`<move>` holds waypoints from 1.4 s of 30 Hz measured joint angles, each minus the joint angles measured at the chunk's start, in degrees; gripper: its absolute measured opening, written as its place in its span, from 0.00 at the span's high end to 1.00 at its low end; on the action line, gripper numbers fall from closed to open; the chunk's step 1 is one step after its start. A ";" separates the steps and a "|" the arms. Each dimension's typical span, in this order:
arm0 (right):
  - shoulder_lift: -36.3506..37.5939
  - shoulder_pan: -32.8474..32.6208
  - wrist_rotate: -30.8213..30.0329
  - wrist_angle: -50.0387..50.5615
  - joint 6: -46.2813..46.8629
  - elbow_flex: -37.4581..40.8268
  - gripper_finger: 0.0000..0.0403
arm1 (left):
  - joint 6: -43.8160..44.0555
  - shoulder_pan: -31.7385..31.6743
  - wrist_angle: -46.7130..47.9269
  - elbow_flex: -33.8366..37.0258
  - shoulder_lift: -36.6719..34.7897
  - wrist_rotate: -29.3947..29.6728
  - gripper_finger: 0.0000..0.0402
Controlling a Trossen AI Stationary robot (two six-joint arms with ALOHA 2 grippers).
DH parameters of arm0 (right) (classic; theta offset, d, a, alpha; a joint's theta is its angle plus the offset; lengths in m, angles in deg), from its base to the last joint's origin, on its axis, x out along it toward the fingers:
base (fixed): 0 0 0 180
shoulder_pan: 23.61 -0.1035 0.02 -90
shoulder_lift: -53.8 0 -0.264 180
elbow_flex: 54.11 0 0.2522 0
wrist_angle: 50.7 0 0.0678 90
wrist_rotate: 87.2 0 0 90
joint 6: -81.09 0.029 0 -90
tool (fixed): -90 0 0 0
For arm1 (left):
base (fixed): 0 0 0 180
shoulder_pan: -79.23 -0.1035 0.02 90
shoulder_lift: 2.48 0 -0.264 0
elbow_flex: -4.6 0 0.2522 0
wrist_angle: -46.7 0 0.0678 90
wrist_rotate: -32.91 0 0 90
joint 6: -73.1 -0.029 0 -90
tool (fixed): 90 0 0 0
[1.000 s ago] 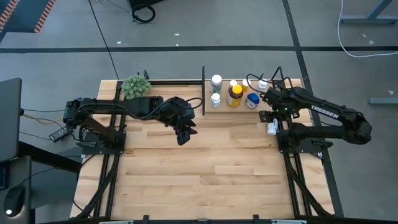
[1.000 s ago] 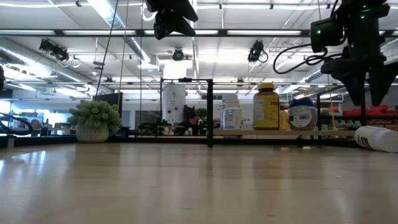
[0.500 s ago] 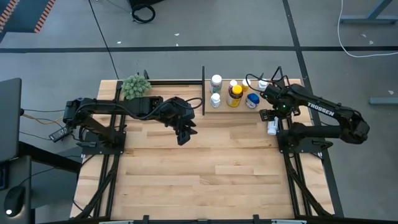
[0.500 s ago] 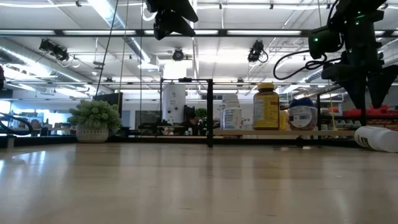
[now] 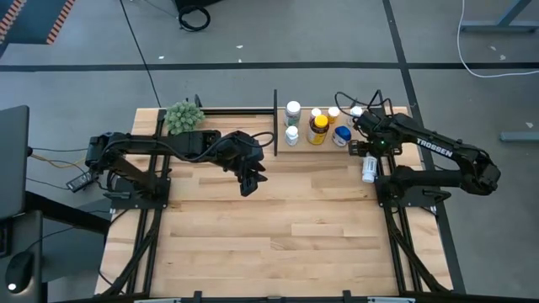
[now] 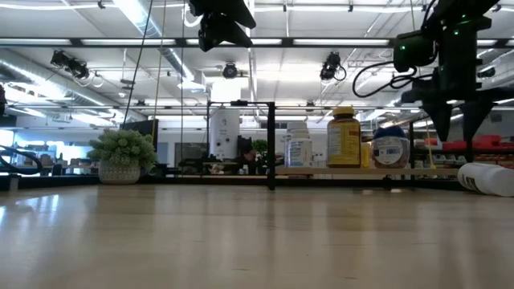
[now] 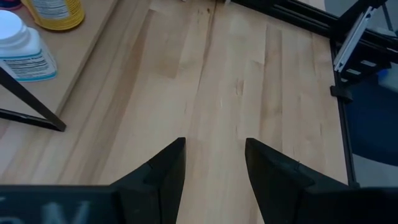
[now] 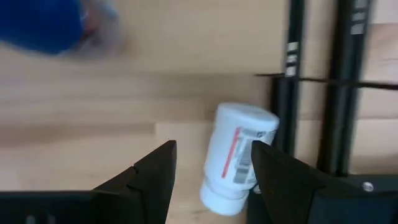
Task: Pick and place medicine bottles onto shelf by color
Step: Put the white pill bottle on the shelf
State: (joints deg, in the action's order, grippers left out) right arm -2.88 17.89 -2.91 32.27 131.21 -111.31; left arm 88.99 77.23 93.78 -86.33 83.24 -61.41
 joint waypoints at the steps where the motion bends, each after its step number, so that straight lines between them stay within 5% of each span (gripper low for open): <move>1: 0.00 0.01 -1.20 0.20 1.22 0.00 0.46 | 0.00 0.00 0.00 0.00 0.01 0.00 0.57; 6: 0.02 1.14 -4.89 2.36 3.73 0.14 0.46 | 0.30 -0.02 0.00 0.00 0.01 0.02 0.57; 42: -10.05 2.36 -4.50 -3.96 2.65 7.29 0.49 | 1.01 0.00 2.93 -0.02 0.01 -0.02 0.57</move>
State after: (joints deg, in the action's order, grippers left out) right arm -12.94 20.25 -7.41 28.32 133.86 -104.02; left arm 90.01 77.23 96.71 -86.35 83.25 -61.43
